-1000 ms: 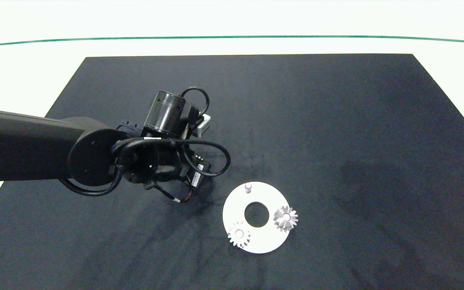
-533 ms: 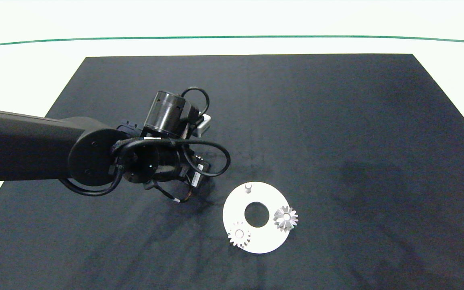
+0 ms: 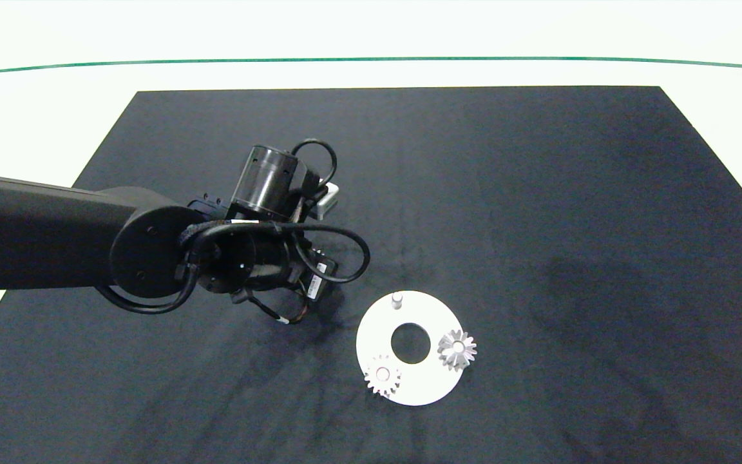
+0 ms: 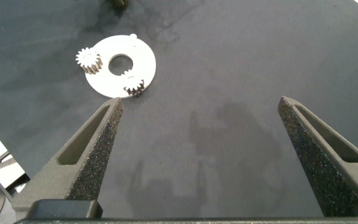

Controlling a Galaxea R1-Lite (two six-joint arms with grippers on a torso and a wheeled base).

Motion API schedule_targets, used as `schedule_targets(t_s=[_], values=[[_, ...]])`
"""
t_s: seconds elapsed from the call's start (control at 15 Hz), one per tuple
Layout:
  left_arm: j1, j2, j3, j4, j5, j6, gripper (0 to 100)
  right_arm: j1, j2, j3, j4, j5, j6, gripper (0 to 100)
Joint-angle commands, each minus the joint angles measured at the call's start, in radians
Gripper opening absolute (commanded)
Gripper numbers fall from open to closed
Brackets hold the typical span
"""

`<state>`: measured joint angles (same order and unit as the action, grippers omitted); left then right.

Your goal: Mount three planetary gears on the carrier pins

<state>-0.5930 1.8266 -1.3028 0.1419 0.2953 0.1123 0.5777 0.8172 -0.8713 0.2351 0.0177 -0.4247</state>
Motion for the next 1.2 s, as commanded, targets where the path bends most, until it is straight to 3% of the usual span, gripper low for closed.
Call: schedule_targets(t_s=[0.07, 0.93, 1.2], values=[[-0.004, 0.002, 0.000, 0.001, 0.002, 0.007, 35, 0.001, 0.000, 0.000, 0.001, -0.001, -0.003, 100], [-0.001, -0.004, 0.019, -0.010, 0.005, 0.004, 8, 0.001, 0.002, 0.005, 0.001, 0.001, -0.003, 100], [0.001, -0.007, 0.020, -0.012, 0.005, 0.004, 4, 0.001, 0.002, 0.006, 0.001, 0.001, -0.011, 100]])
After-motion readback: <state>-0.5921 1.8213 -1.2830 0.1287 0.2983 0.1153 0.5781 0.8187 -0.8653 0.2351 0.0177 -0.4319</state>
